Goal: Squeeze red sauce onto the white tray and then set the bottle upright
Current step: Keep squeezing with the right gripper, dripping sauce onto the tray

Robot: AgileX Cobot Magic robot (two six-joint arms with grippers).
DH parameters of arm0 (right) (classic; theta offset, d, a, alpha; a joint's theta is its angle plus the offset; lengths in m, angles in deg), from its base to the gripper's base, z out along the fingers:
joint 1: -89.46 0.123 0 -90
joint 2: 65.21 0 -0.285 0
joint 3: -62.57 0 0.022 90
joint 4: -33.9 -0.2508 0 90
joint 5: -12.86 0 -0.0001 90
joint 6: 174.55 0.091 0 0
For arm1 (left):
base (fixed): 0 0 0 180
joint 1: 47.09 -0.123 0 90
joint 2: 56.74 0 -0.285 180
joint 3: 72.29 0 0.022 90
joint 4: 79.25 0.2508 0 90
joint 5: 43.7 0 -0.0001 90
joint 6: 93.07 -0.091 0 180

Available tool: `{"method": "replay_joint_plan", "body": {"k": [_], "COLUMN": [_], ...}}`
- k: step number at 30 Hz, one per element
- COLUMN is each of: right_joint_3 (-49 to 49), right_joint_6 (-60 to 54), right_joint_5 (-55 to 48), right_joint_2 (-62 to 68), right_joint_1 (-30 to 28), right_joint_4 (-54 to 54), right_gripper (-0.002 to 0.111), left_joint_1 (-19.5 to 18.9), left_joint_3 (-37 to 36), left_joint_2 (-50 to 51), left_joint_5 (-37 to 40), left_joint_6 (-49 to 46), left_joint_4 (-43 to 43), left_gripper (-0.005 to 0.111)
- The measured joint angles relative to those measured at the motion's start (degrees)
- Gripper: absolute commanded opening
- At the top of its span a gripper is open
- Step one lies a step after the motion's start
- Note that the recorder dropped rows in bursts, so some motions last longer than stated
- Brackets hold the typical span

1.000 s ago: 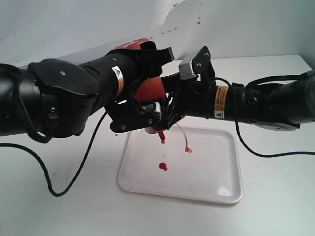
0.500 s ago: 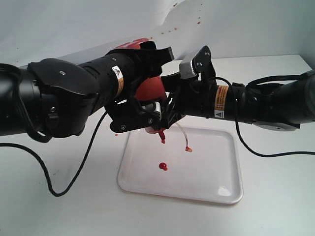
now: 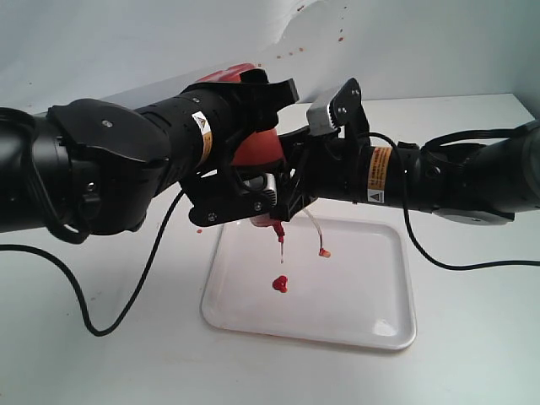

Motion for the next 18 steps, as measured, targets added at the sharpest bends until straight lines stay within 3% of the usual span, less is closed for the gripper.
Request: {"method": "replay_joint_plan", "body": {"k": [3, 5, 7, 10, 11, 18], "right_joint_3": [0.0, 0.0, 0.0, 0.0, 0.0, 0.0], "right_joint_6": [0.0, 0.0, 0.0, 0.0, 0.0, 0.2], "right_joint_5": [0.0, 0.1, 0.1, 0.4, 0.6, 0.7], "right_joint_2": [0.0, 0.0, 0.0, 0.0, 0.0, 0.0], "right_joint_1": [0.0, 0.0, 0.0, 0.0, 0.0, 0.0], "right_joint_4": [0.0, 0.0, 0.0, 0.1, 0.3, 0.5], "right_gripper": [0.022, 0.042, 0.071, 0.101, 0.106, 0.105], "left_joint_1": [0.0, 0.0, 0.0, 0.0, 0.0, 0.0], "left_joint_3": [0.0, 0.0, 0.0, 0.0, 0.0, 0.0], "left_joint_2": [0.0, 0.0, 0.0, 0.0, 0.0, 0.0], "left_joint_5": [0.0, 0.0, 0.0, 0.0, 0.0, -0.2], "left_joint_6": [0.0, 0.0, 0.0, 0.0, 0.0, 0.0], "left_joint_4": [0.0, 0.0, 0.0, 0.0, 0.0, -0.1], "left_gripper": [0.000, 0.000, 0.000, 0.000, 0.000, 0.000]}}
